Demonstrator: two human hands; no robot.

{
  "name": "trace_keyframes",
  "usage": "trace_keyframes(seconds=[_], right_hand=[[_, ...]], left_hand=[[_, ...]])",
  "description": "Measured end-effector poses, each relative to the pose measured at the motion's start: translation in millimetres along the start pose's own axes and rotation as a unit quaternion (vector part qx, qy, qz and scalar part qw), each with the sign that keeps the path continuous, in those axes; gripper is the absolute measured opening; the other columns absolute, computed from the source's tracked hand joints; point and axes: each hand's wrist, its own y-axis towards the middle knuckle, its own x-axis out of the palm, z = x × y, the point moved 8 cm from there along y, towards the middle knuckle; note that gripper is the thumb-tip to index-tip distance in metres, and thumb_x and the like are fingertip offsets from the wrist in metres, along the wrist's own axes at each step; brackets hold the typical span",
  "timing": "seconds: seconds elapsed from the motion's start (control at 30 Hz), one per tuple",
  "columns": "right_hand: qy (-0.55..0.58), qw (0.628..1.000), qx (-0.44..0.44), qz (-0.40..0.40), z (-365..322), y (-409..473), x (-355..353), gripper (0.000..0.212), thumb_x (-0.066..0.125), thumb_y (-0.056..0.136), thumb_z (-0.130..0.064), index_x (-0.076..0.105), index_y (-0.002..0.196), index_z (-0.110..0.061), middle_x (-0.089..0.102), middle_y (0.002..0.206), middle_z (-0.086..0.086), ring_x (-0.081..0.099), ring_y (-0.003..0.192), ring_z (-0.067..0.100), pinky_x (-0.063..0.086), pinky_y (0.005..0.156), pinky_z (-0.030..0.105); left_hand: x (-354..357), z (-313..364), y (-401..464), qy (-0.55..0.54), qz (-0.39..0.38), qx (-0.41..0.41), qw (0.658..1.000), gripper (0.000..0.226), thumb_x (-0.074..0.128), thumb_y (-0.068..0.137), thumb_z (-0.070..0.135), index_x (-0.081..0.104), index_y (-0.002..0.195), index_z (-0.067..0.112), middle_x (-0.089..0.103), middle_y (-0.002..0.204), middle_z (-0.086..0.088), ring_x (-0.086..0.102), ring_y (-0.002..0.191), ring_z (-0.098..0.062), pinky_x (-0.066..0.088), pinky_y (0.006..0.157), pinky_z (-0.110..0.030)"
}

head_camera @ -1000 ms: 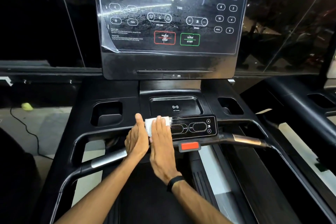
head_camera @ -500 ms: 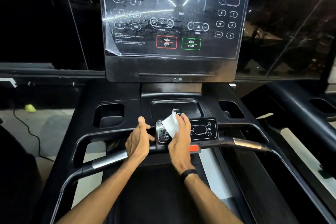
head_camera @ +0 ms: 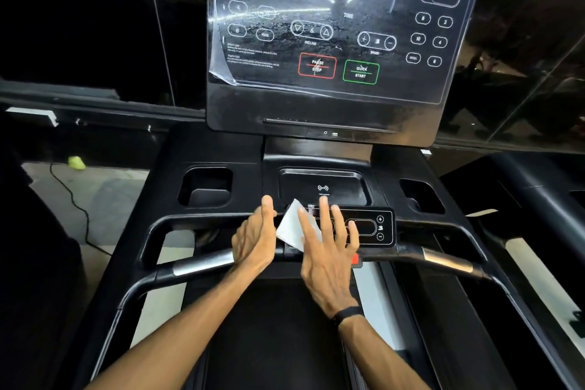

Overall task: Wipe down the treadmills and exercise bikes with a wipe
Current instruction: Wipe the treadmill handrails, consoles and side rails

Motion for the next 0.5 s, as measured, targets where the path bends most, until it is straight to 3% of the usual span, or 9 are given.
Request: trace_keyframes(seconds=[0.1, 0.2, 0.27, 0.37, 0.43, 0.5], right_hand=[[-0.008, 0.999, -0.036, -0.020, -15, 3, 6, 0.086, 0.061, 0.067, 0.000, 0.046, 0.147, -0.026, 0.027, 0.163, 0.003, 0.027, 0.148, 0.029, 0.010, 0.117, 0.051], [-0.014, 0.995, -0.090, -0.028, -21, 2, 9, 0.068, 0.052, 0.072, -0.004, 0.060, 0.137, -0.022, 0.042, 0.156, -0.002, 0.034, 0.144, 0.027, 0.012, 0.115, 0.053], [-0.022, 0.993, -0.107, -0.046, -23, -1, 10, 0.061, 0.047, 0.080, -0.007, 0.059, 0.138, -0.020, 0.041, 0.157, -0.004, 0.032, 0.146, 0.026, 0.012, 0.115, 0.053], [-0.029, 0.988, -0.087, -0.122, -21, -10, 19, 0.052, 0.035, 0.103, -0.033, 0.039, 0.153, -0.018, 0.023, 0.165, -0.002, 0.017, 0.153, 0.023, 0.010, 0.118, 0.054], [-0.021, 0.981, -0.068, -0.181, -18, -16, 28, 0.067, 0.022, 0.104, -0.056, 0.020, 0.160, -0.017, 0.009, 0.168, -0.001, 0.004, 0.155, 0.022, 0.002, 0.120, 0.054], [-0.034, 0.977, -0.079, -0.196, -20, -16, 31, 0.076, 0.018, 0.102, -0.065, 0.012, 0.161, -0.017, 0.002, 0.169, 0.000, -0.001, 0.155, 0.024, -0.001, 0.121, 0.056]], left_hand=[[1, -2, 1, -0.006, -0.006, -0.007, 1.000, 0.099, -0.011, 0.080, 0.075, 0.065, 0.121, 0.028, 0.068, 0.117, -0.003, 0.056, 0.118, -0.027, 0.033, 0.102, -0.044], [0, -3, 2, -0.014, -0.008, -0.014, 1.000, 0.089, -0.006, 0.089, 0.070, 0.066, 0.119, 0.027, 0.068, 0.119, -0.005, 0.055, 0.120, -0.028, 0.032, 0.103, -0.043], [1, -6, 3, -0.020, -0.007, -0.029, 0.999, 0.082, -0.001, 0.095, 0.065, 0.067, 0.117, 0.025, 0.068, 0.119, -0.006, 0.055, 0.120, -0.029, 0.032, 0.101, -0.042], [1, -8, 3, -0.028, -0.008, -0.031, 0.999, 0.081, 0.000, 0.095, 0.066, 0.068, 0.113, 0.026, 0.068, 0.117, -0.006, 0.055, 0.118, -0.030, 0.031, 0.097, -0.040], [2, -7, 2, -0.023, -0.010, -0.026, 0.999, 0.082, 0.000, 0.094, 0.066, 0.066, 0.118, 0.024, 0.066, 0.121, -0.007, 0.054, 0.121, -0.030, 0.031, 0.101, -0.042], [3, -7, 1, -0.021, -0.010, -0.032, 0.999, 0.079, 0.003, 0.097, 0.064, 0.063, 0.126, 0.022, 0.064, 0.128, -0.009, 0.051, 0.126, -0.032, 0.029, 0.107, -0.044]])
